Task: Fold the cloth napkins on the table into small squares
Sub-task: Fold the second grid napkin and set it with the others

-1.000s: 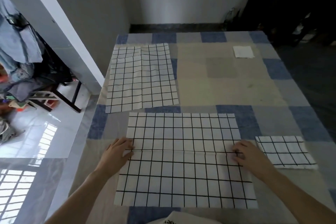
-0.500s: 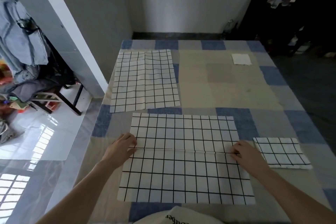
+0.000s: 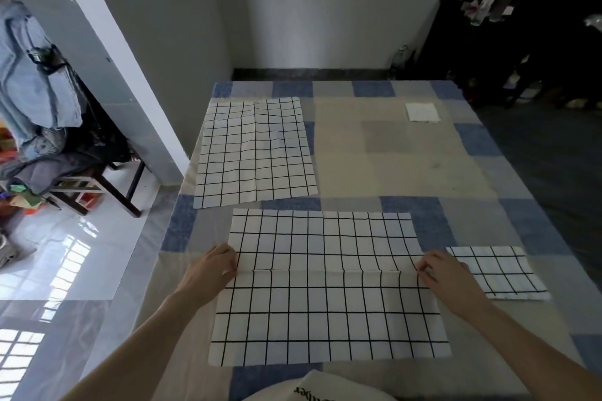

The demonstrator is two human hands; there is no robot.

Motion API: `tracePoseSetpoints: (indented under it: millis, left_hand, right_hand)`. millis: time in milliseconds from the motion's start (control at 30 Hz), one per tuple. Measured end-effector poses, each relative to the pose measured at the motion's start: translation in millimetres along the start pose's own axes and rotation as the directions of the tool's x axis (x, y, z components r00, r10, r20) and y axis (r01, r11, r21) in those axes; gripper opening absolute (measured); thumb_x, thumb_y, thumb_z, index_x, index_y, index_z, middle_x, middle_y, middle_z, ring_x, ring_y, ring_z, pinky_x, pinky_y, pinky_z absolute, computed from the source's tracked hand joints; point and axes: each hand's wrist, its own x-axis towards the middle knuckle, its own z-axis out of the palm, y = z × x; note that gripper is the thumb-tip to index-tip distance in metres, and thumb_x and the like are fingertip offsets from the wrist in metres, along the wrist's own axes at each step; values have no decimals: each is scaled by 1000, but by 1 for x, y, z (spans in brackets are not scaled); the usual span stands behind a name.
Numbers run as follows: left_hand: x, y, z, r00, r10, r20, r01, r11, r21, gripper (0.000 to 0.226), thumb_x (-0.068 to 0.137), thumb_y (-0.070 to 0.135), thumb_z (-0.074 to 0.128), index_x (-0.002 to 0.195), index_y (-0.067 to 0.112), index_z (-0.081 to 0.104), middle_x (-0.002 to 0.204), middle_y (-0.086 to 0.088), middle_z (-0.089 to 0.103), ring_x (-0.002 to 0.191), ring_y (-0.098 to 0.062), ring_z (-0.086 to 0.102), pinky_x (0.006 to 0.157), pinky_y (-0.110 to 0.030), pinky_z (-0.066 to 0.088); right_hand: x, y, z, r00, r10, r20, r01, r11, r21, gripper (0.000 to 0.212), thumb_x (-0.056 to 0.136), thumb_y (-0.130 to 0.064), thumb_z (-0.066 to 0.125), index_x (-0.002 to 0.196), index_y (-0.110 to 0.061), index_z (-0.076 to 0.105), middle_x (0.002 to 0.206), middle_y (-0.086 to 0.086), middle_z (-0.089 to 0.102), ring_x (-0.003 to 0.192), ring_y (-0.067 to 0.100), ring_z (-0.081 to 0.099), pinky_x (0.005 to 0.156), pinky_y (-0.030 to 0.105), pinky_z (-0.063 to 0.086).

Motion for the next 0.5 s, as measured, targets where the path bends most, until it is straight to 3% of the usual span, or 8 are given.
tracePoseSetpoints:
  millis: [100, 200, 333, 433, 500]
  left_hand:
    - [-6, 1, -1, 992, -52, -117, 52, 999, -5, 5, 89, 28, 65, 91, 31, 61, 99, 15, 60, 96, -6, 55, 98, -32, 42]
    - [-14, 2, -2, 972, -66, -226, 55, 997, -57, 10, 89, 23, 66, 90, 29, 58, 95, 14, 60, 92, -7, 54, 96, -33, 40]
    - [-20, 7, -3, 968, -64, -242, 32, 991, -131, 10, 92, 22, 62, 90, 30, 55, 92, 15, 62, 89, -5, 56, 93, -28, 38]
    - [-23, 9, -3, 974, -92, -209, 57, 985, -164, 12, 93, 24, 61, 88, 31, 54, 85, 15, 64, 83, -7, 58, 93, -31, 41]
    - [-26, 12, -5, 973, -101, -209, 65, 983, -172, 9, 93, 25, 63, 89, 30, 57, 83, 15, 63, 82, -8, 58, 92, -32, 43]
  right_hand:
    - [-3, -2, -5, 999, 6, -47, -6, 1000, 14, 20, 93, -20, 57, 82, -35, 49, 85, -21, 49, 79, -3, 50, 78, 30, 43]
    - [-7, -5, -12, 994, 10, -111, -5, 999, 47, 19, 93, -20, 55, 82, -33, 47, 80, -17, 52, 77, -1, 51, 80, 35, 44]
    - [-13, -8, -17, 993, 28, -113, -16, 994, 107, 15, 94, -19, 57, 84, -29, 50, 75, -14, 58, 69, 1, 56, 75, 35, 48]
    - [-14, -13, -18, 997, 72, -36, -67, 991, 118, 14, 89, -27, 63, 87, -31, 50, 77, -15, 59, 70, -1, 56, 77, 34, 49]
    - [-14, -14, -17, 994, 95, 52, -96, 995, 29, 17, 84, -34, 64, 87, -38, 49, 82, -17, 58, 76, -4, 54, 83, 33, 47]
